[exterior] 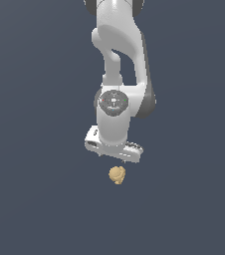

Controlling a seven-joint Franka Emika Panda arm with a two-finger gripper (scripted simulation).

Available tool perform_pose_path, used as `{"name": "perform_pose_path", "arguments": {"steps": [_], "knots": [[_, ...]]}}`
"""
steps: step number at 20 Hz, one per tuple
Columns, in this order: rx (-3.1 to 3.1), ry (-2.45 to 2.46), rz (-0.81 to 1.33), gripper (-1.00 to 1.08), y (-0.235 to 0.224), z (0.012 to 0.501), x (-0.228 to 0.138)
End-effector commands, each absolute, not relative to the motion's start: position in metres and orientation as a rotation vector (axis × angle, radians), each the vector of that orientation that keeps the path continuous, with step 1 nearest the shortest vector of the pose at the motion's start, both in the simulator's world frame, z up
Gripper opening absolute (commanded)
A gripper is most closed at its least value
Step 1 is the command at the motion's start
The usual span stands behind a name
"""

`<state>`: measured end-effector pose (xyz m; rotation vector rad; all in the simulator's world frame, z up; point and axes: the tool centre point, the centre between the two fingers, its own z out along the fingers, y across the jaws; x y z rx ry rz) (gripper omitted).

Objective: Pick up the object and move it to a goal position.

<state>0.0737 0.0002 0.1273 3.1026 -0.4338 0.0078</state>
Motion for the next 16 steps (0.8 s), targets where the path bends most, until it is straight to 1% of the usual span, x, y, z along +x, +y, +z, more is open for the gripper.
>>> {"name": "perform_pose_path", "arguments": {"steps": [1,8,16], "knots": [[3.094,-0.506,0.006,1.00,0.005,0.117,0.085],[3.074,-0.640,0.002,1.00,0.014,0.097,0.103],[3.065,-0.692,0.000,1.00,0.019,0.089,0.110]]}}
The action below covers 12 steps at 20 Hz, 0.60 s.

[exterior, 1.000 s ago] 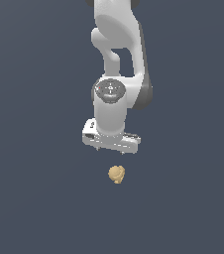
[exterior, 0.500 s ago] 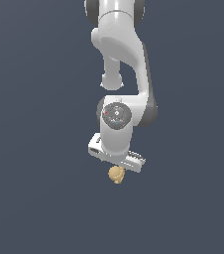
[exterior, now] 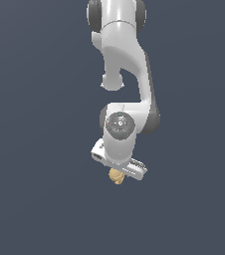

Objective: Pick up the object and move it to a goal position.

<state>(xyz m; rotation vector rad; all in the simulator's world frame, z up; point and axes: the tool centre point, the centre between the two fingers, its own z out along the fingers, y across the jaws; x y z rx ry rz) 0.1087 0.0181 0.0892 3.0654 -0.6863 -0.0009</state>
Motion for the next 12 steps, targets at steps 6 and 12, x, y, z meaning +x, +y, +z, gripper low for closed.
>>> {"name": "perform_pose_path", "arguments": {"steps": [6,12], "knots": [[3.065,-0.688,-0.001,1.00,0.018,0.079,0.109],[3.064,-0.692,0.000,1.00,0.018,0.047,0.108]]}}
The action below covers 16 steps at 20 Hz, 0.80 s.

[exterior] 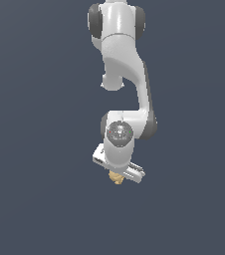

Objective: Pick up the object and move it to a goal position.

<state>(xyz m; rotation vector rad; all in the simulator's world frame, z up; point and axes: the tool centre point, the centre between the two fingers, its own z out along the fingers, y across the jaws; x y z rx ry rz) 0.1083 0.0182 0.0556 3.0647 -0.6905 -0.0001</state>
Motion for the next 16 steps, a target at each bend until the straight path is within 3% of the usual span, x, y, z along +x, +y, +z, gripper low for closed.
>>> {"name": "perform_pose_path", "arguments": {"steps": [1,8,9,16], "knots": [[3.064,-0.692,0.000,1.00,0.0183,0.0436,0.1080],[3.064,-0.693,0.000,1.00,0.0181,0.0388,0.1096],[3.064,-0.693,0.000,-1.00,0.0181,0.0388,0.1096],[3.064,-0.693,0.000,-1.00,0.0181,0.0388,0.1096]]}}
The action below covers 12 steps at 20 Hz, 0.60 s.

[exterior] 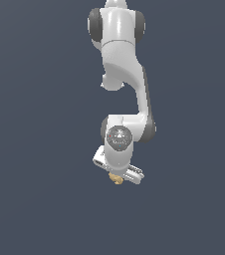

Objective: Pick up the object and move it to a goal position.

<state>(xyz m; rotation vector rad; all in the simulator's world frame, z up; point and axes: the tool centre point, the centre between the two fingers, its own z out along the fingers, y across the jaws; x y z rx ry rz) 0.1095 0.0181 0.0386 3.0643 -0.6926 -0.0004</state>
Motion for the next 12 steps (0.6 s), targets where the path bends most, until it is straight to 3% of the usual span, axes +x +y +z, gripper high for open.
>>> {"name": "perform_pose_path", "arguments": {"steps": [1,12], "knots": [[3.064,-0.693,0.000,-1.00,0.0181,0.0388,0.1096],[3.064,-0.693,0.000,-1.00,0.0157,0.0429,0.1013]]}}
